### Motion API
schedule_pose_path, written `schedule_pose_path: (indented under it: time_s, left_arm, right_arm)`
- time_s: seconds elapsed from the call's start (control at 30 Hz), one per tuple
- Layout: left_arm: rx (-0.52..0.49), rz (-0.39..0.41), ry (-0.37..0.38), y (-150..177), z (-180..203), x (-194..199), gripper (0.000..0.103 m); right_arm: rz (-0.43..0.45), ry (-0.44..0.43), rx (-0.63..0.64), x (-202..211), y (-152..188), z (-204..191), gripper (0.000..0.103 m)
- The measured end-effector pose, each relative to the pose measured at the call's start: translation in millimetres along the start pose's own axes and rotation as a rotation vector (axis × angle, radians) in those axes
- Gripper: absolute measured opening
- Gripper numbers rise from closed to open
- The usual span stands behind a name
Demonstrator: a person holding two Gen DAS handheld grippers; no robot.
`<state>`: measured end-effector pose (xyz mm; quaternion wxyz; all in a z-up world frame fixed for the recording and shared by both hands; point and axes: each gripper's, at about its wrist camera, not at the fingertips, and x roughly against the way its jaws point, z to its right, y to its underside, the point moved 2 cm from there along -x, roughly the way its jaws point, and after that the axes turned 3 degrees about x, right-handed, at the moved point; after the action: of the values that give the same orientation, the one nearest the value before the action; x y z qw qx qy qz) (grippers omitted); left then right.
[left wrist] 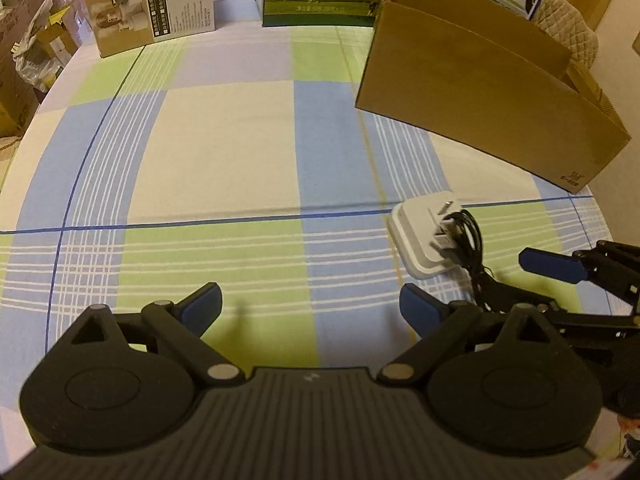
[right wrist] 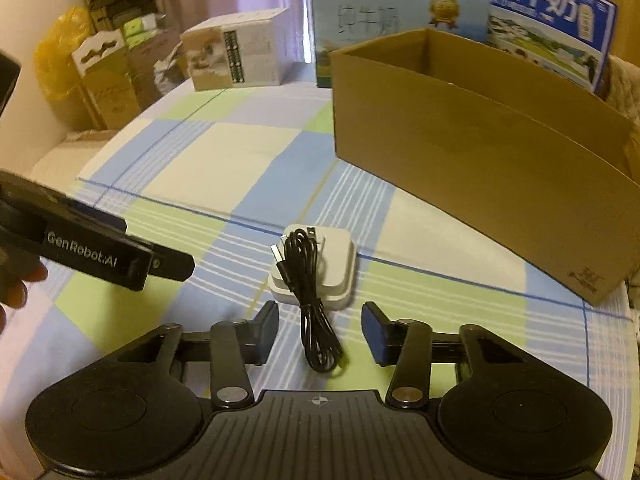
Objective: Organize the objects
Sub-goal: 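Withdraw both tools from the box toward the white charger and cable, then grasp the black cable with the right tool, then grasp the white charger plug with the left tool while the right tool holds the cable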
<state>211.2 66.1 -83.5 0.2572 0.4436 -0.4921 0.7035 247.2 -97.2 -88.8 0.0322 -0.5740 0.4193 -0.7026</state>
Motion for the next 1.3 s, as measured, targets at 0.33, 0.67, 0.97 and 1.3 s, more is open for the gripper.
schedule_pose_path:
  time_s: [0.33,0.67,0.97,1.3]
  left_arm:
    - [0.006,-0.016,-0.01,-8,-7,-17,0.093]
    - [-0.023,-0.028,0.014,-10,-1,-26,0.092]
    - [-0.101,-0.031,0.052,-8,20,-32,0.091]
    - [-0.187,-0.03,0.105,-10,47,-38,0.09]
  right_arm:
    - [-0.017,0.011,0.068,-29,0,-6,0.03]
    - [0.016,-0.02,0.047,-22,7,1,0.011]
    - [0.109,-0.044,-0.052,15,17,25,0.011]
    - [0.004,0.007,-0.04,21,36,36,0.01]
